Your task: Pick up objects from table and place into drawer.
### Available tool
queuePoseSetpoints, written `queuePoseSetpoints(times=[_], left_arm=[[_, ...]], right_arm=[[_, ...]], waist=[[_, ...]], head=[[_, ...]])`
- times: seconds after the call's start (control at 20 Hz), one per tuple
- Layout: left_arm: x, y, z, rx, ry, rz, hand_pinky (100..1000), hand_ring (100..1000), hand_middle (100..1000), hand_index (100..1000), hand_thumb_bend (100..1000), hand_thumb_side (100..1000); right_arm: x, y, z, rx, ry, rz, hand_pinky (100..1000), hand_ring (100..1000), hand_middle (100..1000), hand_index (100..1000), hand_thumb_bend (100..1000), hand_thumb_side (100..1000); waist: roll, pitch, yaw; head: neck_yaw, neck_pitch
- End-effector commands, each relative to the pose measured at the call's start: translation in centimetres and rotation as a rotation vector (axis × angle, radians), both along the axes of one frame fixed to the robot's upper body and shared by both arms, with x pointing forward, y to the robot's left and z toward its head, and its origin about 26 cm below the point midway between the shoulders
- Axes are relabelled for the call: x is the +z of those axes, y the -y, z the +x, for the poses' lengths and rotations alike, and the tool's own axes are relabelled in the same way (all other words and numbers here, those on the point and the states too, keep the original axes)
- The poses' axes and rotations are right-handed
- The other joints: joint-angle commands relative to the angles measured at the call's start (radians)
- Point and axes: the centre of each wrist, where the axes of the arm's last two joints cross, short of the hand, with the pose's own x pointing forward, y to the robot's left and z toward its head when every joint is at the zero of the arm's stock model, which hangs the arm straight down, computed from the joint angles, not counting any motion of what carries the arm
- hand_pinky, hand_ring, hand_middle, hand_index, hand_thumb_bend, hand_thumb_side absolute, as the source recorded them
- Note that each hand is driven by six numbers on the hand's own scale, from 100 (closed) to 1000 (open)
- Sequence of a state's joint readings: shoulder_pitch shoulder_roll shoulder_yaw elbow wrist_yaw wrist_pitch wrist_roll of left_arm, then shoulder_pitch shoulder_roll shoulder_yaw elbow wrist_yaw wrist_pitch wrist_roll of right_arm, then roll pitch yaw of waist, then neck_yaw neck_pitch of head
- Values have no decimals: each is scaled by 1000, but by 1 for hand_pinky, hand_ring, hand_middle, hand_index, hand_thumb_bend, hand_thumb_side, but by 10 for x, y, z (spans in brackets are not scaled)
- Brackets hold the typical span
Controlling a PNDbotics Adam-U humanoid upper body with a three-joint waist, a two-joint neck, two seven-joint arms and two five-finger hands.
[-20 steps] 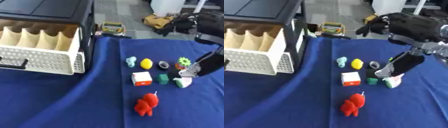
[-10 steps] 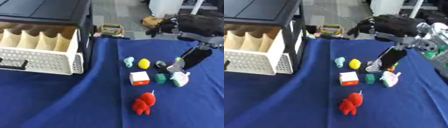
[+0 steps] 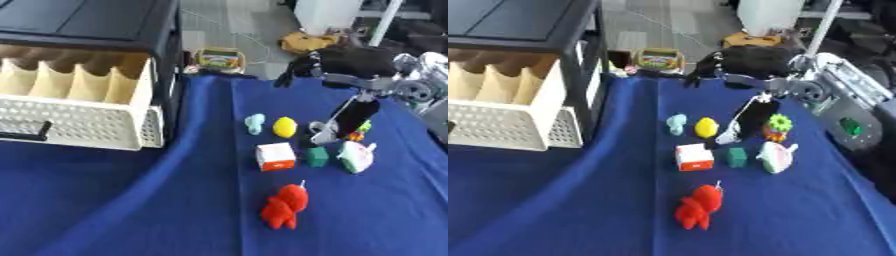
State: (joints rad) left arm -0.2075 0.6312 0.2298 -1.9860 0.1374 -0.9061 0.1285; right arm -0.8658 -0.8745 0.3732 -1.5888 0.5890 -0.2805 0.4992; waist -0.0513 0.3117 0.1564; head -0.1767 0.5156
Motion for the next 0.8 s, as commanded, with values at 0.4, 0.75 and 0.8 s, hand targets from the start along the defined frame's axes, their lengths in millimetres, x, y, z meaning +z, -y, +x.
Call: queuePoseSetpoints(times=[0.4, 0.75, 0.8], left_arm=[[13, -5, -4, -37, 15, 40, 573, 664, 737, 874, 100, 599], [13, -7, -5, -59, 7, 53, 572, 662, 736, 869, 100, 597], [13, -8, -5, -64, 6, 54, 572, 662, 736, 869, 100, 596]], right_arm=[[-8, 5, 17, -37, -20, -38, 797, 817, 634, 845, 673, 442], [-19, 0, 19, -32, -33, -15, 789, 804, 598, 815, 668, 449], [-21, 0, 20, -34, -36, -11, 788, 803, 598, 813, 672, 448]], waist=[[6, -3, 10], [5, 3, 11], [5, 3, 12]], head=[[-18, -32], [-19, -42], [-19, -43]])
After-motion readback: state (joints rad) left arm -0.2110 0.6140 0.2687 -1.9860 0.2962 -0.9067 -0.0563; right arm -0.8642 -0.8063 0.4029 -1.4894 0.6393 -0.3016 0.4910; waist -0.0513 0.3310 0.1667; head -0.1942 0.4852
